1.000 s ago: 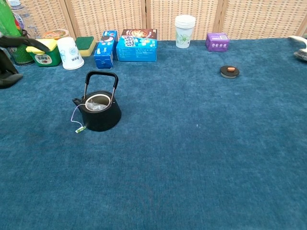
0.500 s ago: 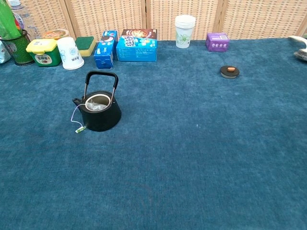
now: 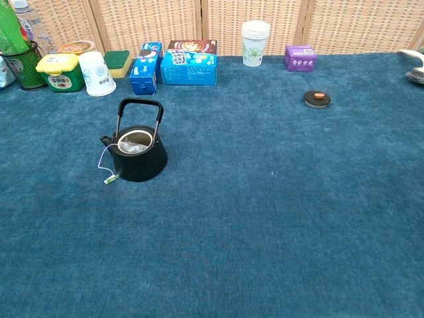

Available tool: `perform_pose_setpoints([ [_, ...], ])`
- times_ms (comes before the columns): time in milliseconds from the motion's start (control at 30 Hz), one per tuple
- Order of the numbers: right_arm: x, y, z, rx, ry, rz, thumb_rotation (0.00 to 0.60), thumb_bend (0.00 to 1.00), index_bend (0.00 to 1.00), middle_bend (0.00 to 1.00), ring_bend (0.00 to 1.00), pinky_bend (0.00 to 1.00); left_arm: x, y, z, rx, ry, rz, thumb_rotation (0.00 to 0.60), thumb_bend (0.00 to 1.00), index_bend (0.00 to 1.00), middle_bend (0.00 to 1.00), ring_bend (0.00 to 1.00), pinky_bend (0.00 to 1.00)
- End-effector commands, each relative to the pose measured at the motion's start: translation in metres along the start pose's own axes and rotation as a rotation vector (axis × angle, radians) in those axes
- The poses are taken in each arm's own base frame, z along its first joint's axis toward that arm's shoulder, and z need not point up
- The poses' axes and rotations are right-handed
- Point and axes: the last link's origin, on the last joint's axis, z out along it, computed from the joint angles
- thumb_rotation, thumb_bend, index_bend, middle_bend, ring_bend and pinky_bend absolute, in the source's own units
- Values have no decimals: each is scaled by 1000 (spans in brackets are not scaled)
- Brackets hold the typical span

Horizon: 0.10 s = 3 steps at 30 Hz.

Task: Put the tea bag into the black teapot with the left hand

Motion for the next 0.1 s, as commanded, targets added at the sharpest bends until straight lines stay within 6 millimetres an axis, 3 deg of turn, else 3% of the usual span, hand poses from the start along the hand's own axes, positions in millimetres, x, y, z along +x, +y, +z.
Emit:
perform_pose_setpoints([
  [33,-1,1,-1,-2,-3,6,600,122,185,201,235,150,0,2,-1,-6,4,-4,600,415,88,433,402,463],
  [100,-2,2,-1,-2,-2,8,600,122,185,201,235,150,1,3,-1,-7,6,-8,600,414,87,432,402,463],
])
